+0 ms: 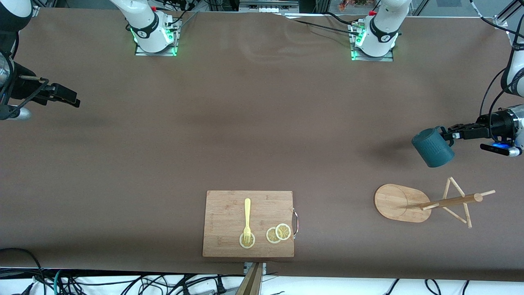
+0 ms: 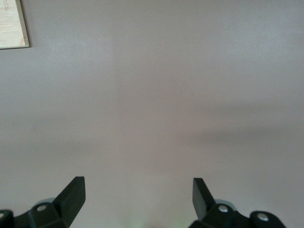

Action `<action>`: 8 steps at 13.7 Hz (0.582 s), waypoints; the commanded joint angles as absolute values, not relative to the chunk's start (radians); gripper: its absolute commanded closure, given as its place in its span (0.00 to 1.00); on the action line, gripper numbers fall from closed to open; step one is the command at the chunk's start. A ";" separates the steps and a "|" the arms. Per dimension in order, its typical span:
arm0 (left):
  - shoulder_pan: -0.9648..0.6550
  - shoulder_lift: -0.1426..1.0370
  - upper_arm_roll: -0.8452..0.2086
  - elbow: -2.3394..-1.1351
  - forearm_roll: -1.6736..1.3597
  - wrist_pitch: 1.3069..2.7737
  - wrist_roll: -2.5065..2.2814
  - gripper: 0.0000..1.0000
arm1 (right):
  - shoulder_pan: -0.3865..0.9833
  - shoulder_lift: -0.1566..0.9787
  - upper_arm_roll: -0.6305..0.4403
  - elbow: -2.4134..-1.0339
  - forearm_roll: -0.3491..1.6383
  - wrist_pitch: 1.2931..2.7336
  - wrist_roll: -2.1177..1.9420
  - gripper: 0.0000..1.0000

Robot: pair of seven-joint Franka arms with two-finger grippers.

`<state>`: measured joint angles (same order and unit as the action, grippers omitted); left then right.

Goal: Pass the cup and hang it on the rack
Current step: 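Lower the mug handle onto a rack peg with the left gripper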

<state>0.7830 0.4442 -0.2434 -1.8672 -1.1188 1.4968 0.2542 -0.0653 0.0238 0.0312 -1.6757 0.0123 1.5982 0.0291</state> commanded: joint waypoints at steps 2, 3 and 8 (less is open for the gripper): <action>0.796 0.512 -0.261 -1.783 -1.118 1.473 0.201 1.00 | -0.074 0.026 0.040 -1.654 0.026 1.574 0.029 0.00; 0.796 0.532 -0.261 -1.757 -1.118 1.473 0.190 1.00 | -0.074 0.026 0.040 -1.654 0.026 1.574 0.029 0.00; 0.795 0.575 -0.262 -1.692 -1.134 1.470 0.126 1.00 | -0.074 0.026 0.038 -1.654 0.038 1.572 0.025 0.00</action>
<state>0.7847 0.5504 -0.2482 -1.7436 -1.1203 1.4944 0.1687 -0.0653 0.0238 0.0313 -1.6755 0.0167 1.5970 0.0290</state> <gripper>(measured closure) 0.793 0.000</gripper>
